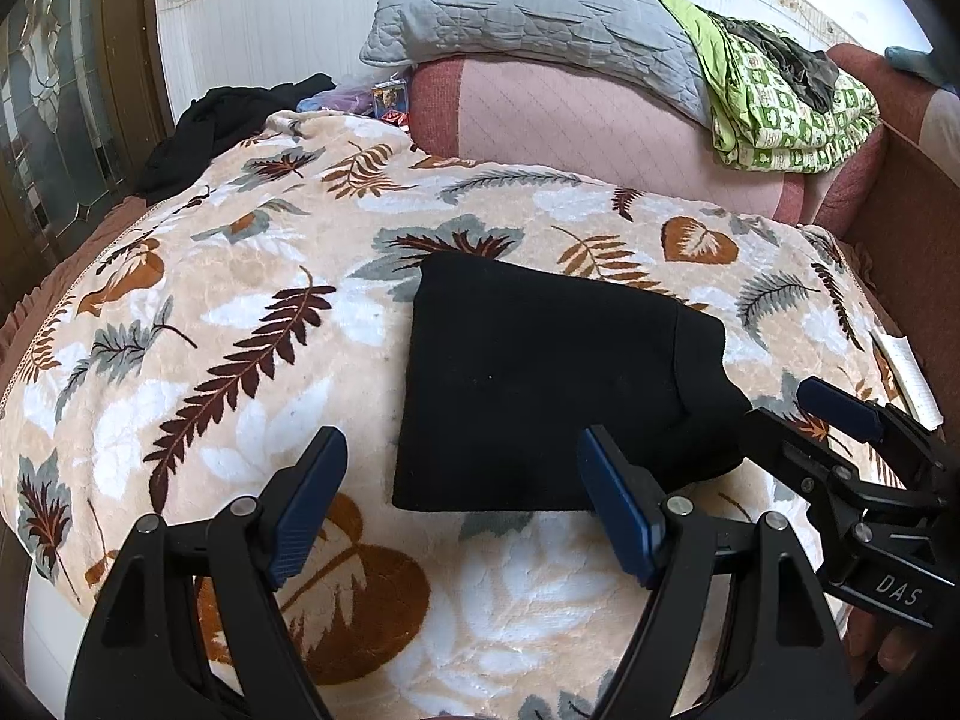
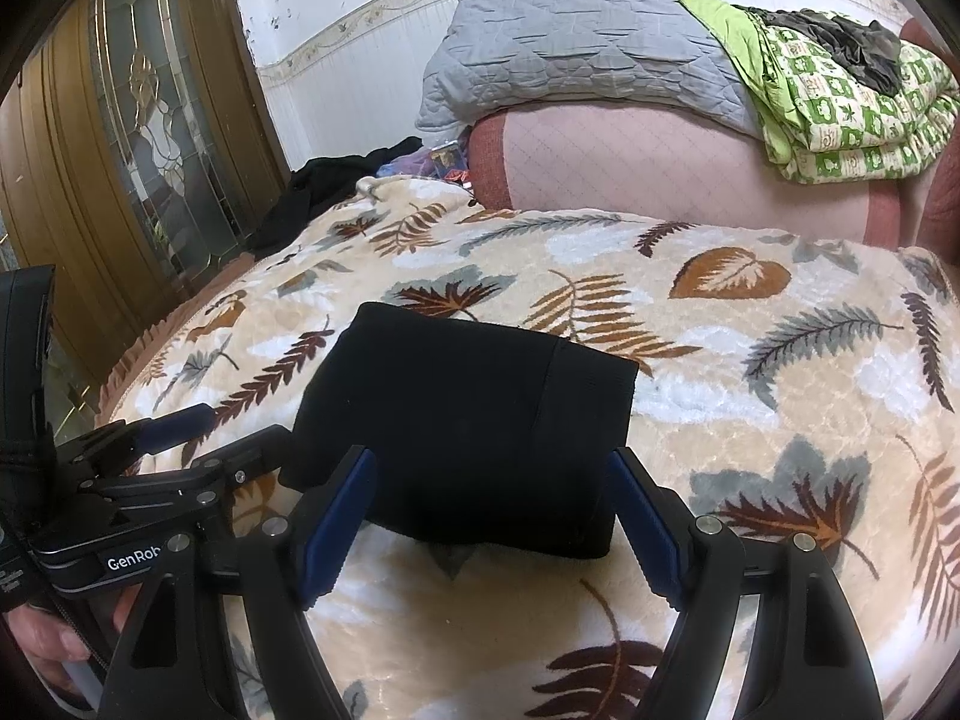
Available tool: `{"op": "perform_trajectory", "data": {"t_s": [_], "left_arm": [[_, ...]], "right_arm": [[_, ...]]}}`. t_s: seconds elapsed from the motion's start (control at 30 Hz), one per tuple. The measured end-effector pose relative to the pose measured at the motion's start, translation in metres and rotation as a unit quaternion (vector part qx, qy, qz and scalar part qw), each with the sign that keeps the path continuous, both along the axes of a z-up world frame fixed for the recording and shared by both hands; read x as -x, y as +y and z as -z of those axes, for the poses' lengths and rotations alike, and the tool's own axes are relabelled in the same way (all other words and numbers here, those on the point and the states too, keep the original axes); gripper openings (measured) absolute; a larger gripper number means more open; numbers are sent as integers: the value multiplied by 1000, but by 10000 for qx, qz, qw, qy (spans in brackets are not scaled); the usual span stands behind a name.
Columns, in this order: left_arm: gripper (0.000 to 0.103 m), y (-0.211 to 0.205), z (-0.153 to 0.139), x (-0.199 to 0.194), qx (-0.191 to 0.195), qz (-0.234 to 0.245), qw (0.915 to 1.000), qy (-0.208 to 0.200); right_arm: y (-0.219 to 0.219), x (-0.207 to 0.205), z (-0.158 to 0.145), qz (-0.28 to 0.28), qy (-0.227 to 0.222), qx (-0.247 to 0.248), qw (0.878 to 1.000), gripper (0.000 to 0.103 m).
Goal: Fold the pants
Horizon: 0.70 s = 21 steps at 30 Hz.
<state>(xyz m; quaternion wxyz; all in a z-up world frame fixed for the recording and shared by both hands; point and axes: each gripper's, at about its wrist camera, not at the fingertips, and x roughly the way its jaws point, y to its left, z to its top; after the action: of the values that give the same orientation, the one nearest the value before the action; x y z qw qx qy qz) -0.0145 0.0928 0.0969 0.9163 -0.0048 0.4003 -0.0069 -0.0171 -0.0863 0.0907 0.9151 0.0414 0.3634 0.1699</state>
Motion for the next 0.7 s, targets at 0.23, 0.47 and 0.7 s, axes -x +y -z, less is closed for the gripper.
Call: {"op": "perform_trajectory", "data": {"t_s": [0.23, 0.47, 0.7], "left_arm": [[79, -1, -1, 1, -10, 1, 10000, -22], [79, -1, -3, 3, -16, 1, 10000, -48], [79, 1, -7, 8, -39, -24, 9999, -114]], "right_arm": [[-1, 1, 0, -6, 21, 12, 10000, 80], [-2, 2, -2, -3, -24, 34, 10000, 81], [-2, 5, -5, -10, -39, 39, 10000, 81]]}}
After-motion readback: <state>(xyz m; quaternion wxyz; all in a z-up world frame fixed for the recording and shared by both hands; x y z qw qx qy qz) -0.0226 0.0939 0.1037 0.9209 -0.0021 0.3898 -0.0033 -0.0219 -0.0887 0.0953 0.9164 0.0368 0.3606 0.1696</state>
